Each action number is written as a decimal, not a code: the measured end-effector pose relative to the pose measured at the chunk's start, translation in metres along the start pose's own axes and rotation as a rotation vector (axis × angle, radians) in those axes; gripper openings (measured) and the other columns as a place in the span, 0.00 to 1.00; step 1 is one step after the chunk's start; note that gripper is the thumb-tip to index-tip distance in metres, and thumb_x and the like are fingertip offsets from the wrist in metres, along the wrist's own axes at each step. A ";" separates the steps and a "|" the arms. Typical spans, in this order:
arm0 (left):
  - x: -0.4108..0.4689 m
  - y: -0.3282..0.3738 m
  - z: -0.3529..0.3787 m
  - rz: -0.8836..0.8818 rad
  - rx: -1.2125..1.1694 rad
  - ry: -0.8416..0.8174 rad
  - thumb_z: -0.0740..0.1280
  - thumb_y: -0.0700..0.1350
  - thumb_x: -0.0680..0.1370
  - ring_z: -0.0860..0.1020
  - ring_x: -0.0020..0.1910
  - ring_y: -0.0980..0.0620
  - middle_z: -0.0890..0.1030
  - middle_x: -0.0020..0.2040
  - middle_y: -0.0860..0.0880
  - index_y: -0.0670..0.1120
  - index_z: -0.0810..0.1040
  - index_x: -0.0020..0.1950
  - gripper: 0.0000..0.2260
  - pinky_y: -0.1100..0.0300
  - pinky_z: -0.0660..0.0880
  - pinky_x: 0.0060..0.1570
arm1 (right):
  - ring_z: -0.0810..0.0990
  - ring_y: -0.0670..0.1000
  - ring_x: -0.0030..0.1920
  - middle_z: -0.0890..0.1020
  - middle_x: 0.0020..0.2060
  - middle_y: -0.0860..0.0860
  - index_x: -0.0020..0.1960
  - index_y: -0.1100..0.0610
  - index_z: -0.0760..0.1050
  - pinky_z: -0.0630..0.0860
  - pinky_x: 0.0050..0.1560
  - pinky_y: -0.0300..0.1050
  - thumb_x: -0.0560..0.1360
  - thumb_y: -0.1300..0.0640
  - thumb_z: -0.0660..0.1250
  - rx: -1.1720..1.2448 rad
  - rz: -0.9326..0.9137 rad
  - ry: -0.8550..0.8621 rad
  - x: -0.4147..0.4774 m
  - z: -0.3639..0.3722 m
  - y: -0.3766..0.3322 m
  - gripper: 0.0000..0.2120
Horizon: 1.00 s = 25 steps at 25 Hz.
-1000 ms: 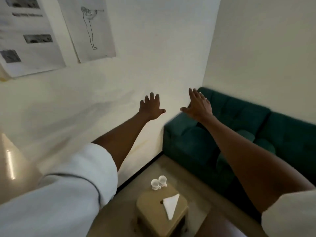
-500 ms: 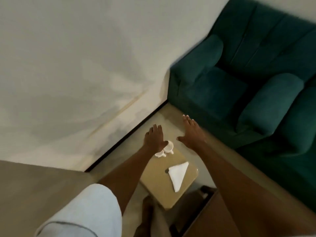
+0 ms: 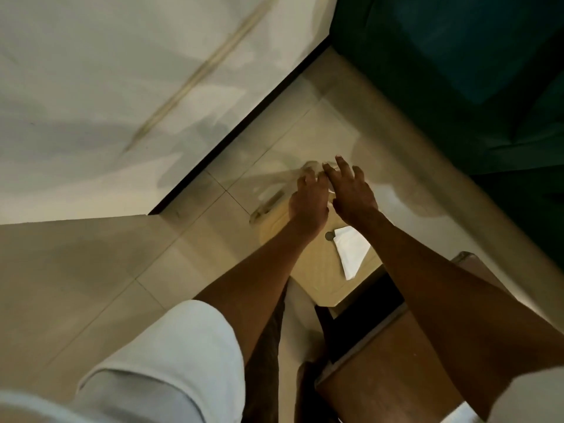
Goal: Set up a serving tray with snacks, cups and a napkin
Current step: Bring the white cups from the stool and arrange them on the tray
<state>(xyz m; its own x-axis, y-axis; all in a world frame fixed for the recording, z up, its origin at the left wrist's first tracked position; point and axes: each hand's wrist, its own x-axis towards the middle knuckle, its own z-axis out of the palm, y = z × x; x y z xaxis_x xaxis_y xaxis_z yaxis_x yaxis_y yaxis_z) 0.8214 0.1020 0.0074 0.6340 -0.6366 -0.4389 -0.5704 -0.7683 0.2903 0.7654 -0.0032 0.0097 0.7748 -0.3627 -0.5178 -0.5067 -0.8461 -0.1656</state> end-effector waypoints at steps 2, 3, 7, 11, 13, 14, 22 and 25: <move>0.002 -0.002 0.005 -0.006 -0.003 0.046 0.76 0.45 0.76 0.76 0.69 0.46 0.74 0.71 0.43 0.45 0.69 0.75 0.30 0.56 0.81 0.56 | 0.66 0.66 0.75 0.57 0.81 0.56 0.77 0.50 0.62 0.81 0.60 0.62 0.73 0.68 0.74 0.030 0.016 0.020 0.010 0.001 -0.002 0.39; 0.001 -0.005 0.006 -0.007 -0.018 0.050 0.76 0.44 0.76 0.77 0.68 0.46 0.75 0.70 0.43 0.45 0.70 0.74 0.29 0.56 0.81 0.56 | 0.69 0.65 0.72 0.61 0.79 0.56 0.75 0.51 0.65 0.82 0.57 0.60 0.73 0.68 0.74 0.027 0.014 0.017 0.010 0.000 -0.005 0.35; -0.003 -0.004 -0.004 -0.018 -0.069 0.044 0.74 0.41 0.77 0.76 0.68 0.47 0.75 0.71 0.43 0.45 0.71 0.74 0.27 0.57 0.82 0.56 | 0.76 0.63 0.64 0.71 0.70 0.57 0.71 0.51 0.68 0.82 0.51 0.57 0.74 0.66 0.74 0.033 0.027 0.084 0.005 -0.007 -0.007 0.30; -0.017 0.011 -0.027 0.018 -0.071 0.103 0.75 0.41 0.76 0.76 0.68 0.47 0.73 0.71 0.44 0.46 0.72 0.72 0.26 0.58 0.83 0.56 | 0.78 0.60 0.62 0.73 0.68 0.56 0.71 0.50 0.69 0.84 0.50 0.54 0.74 0.64 0.74 0.066 0.061 0.158 -0.017 -0.027 -0.009 0.29; -0.036 0.040 -0.046 0.050 -0.074 0.139 0.77 0.41 0.75 0.77 0.67 0.46 0.73 0.70 0.44 0.46 0.74 0.70 0.25 0.57 0.83 0.56 | 0.78 0.59 0.62 0.74 0.67 0.55 0.71 0.50 0.71 0.84 0.50 0.54 0.74 0.63 0.75 0.121 0.122 0.223 -0.049 -0.050 0.000 0.29; -0.050 0.054 -0.053 0.074 -0.058 0.152 0.77 0.41 0.75 0.77 0.65 0.46 0.74 0.69 0.44 0.46 0.74 0.69 0.24 0.56 0.83 0.55 | 0.78 0.58 0.61 0.74 0.67 0.54 0.71 0.50 0.71 0.83 0.51 0.53 0.74 0.63 0.75 0.167 0.167 0.246 -0.071 -0.057 0.006 0.29; -0.198 0.256 -0.206 0.580 0.070 0.185 0.71 0.48 0.77 0.79 0.54 0.44 0.76 0.56 0.48 0.50 0.78 0.61 0.13 0.48 0.79 0.48 | 0.81 0.59 0.54 0.76 0.58 0.54 0.66 0.49 0.75 0.82 0.49 0.57 0.76 0.54 0.72 0.200 0.306 0.550 -0.341 -0.220 0.111 0.19; -0.312 0.360 -0.250 0.758 0.085 0.258 0.70 0.51 0.77 0.78 0.57 0.45 0.76 0.56 0.49 0.52 0.80 0.60 0.13 0.47 0.79 0.48 | 0.82 0.60 0.50 0.76 0.54 0.55 0.62 0.51 0.76 0.78 0.43 0.53 0.75 0.52 0.73 0.181 0.336 0.701 -0.496 -0.267 0.152 0.17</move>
<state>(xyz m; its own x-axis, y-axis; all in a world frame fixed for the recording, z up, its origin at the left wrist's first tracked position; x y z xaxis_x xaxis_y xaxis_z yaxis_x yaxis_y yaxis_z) 0.5484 0.0075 0.4615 0.1532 -0.9860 0.0651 -0.9252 -0.1200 0.3600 0.4052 -0.0560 0.4653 0.5967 -0.7991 0.0740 -0.7621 -0.5931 -0.2595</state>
